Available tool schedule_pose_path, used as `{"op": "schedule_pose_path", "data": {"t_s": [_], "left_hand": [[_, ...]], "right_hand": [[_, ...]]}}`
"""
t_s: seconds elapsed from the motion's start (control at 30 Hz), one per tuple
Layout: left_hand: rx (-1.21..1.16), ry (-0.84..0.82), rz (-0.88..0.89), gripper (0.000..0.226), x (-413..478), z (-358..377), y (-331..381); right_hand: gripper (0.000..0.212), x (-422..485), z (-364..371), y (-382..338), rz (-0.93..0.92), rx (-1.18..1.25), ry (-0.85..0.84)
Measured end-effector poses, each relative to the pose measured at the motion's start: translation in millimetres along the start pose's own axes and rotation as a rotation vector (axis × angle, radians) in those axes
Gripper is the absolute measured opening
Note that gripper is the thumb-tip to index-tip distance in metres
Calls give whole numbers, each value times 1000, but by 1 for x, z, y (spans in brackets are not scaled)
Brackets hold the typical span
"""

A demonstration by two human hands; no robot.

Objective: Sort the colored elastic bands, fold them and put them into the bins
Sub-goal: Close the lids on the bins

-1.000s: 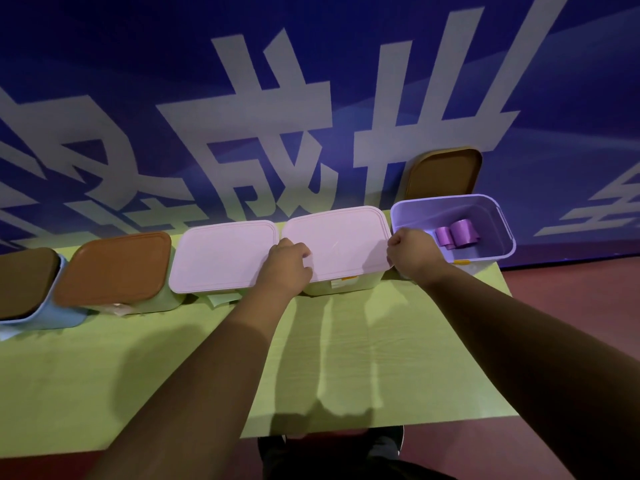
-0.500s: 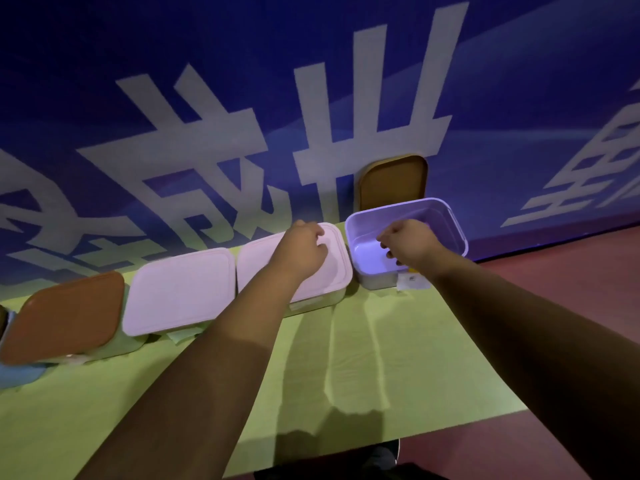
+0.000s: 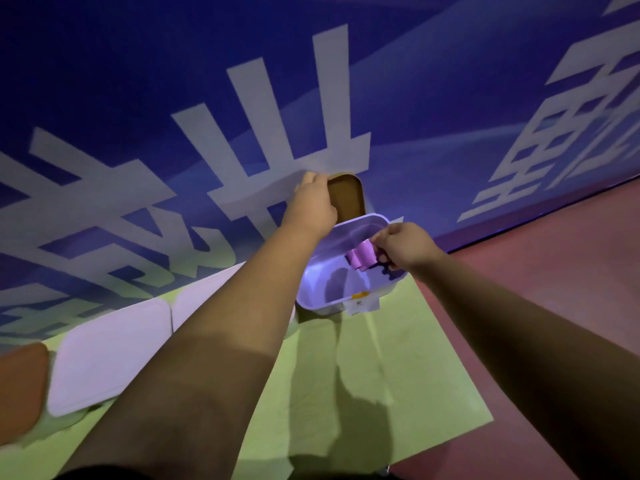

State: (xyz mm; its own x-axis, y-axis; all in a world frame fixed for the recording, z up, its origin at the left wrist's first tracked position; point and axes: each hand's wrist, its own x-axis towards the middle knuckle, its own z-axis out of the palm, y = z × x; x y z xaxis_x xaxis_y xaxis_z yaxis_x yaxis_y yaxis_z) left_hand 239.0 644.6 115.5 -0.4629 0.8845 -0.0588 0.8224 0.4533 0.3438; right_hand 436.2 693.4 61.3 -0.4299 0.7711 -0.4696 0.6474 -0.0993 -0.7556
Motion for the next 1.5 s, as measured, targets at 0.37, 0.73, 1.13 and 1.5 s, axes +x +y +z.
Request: {"op": "schedule_pose_path", "data": {"t_s": [0.37,0.73,1.13,1.5], "left_hand": [[-65,158,-167,23,2,-6,-26],[-665,47,-130,30,-86,-8,-98],[-493,-86,-355,26,-106,26,-94],[-390,-39,-386,33,-113,37,-85]], "right_hand": [[23,14,-4,-1,67,223,-36],[39,29,-10,-21,203,577,171],[16,6,-3,19,203,207,194],[8,-6,8,40,157,-86,266]]}}
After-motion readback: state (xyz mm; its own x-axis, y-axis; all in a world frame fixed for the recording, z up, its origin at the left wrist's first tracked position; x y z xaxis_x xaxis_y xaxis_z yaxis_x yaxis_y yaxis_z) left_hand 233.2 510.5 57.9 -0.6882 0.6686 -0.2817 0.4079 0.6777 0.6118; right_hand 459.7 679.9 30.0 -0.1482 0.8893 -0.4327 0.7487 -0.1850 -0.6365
